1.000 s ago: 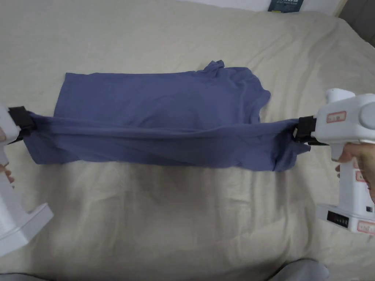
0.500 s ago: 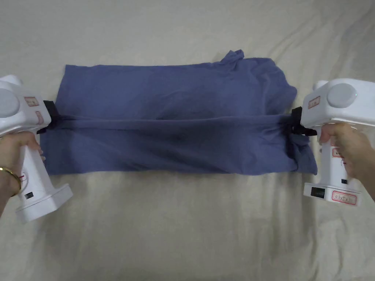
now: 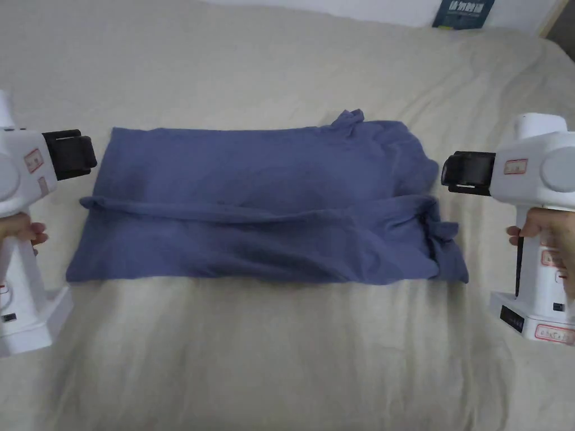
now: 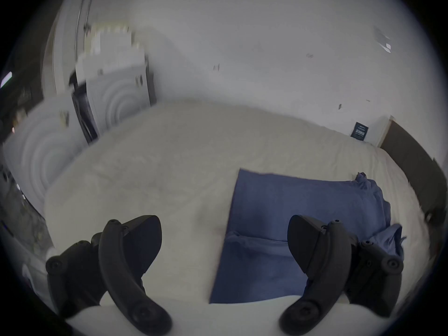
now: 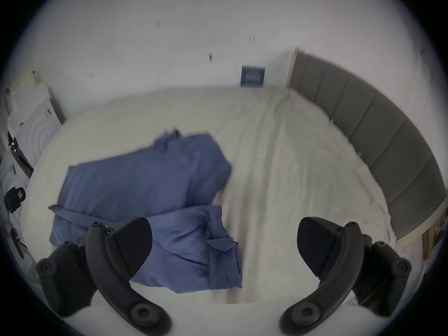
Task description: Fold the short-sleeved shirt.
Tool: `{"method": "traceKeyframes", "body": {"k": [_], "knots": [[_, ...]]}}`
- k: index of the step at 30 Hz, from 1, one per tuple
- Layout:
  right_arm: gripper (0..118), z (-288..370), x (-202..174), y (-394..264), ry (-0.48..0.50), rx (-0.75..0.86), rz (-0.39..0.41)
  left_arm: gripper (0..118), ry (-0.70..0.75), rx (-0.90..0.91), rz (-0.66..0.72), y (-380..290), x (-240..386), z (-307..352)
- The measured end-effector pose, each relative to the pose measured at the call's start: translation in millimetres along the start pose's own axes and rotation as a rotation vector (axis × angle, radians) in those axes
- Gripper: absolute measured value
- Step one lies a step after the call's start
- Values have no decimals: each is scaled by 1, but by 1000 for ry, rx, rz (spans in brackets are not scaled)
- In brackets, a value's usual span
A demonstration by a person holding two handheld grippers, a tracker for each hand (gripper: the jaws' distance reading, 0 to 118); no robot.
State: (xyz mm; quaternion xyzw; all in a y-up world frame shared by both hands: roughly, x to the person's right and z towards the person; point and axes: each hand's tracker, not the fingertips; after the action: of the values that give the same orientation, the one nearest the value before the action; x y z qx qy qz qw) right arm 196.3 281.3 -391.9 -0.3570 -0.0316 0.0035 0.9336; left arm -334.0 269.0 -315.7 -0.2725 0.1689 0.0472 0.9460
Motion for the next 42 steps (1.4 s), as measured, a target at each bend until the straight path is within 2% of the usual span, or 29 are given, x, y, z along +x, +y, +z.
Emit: {"method": "traceKeyframes", "body": {"k": [4,9,11,13,15,18,19,20,21,22,24,25,28,36,42], "knots": [[118,70,2,-23,18,216,1,110,19,140,-98,-13,4,62],[118,137,-9,-72,49,422,46,110,-21,216,-114,-43,11,123],[118,156,-15,-92,42,473,55,109,-33,249,-121,-56,14,141],[118,172,-20,-105,61,477,27,107,-33,273,-132,-66,17,155],[118,181,-20,-117,82,481,-6,95,-39,290,-130,-74,18,164],[116,189,-22,-130,100,471,-18,42,-49,301,-114,-83,18,173],[103,191,-23,-135,99,471,-19,24,-56,299,-109,-86,18,175],[79,193,-24,-138,101,477,-22,14,-83,293,-105,-87,17,177],[42,195,-26,-142,98,481,-26,5,-100,291,-98,-89,16,179],[12,195,-27,-143,89,482,-38,0,-101,295,-94,-90,18,179],[7,194,-24,-146,130,470,-85,0,-107,293,-96,-91,19,182],[3,193,-25,-146,132,457,-84,0,-119,288,-100,-92,19,182],[3,192,-27,-150,96,470,-61,0,-134,284,-97,-93,23,184],[3,191,-27,-143,107,460,-72,0,-163,231,-58,-86,16,170],[3,181,-28,-136,106,439,-57,0,-174,0,-53,-52,-4,111]]}}
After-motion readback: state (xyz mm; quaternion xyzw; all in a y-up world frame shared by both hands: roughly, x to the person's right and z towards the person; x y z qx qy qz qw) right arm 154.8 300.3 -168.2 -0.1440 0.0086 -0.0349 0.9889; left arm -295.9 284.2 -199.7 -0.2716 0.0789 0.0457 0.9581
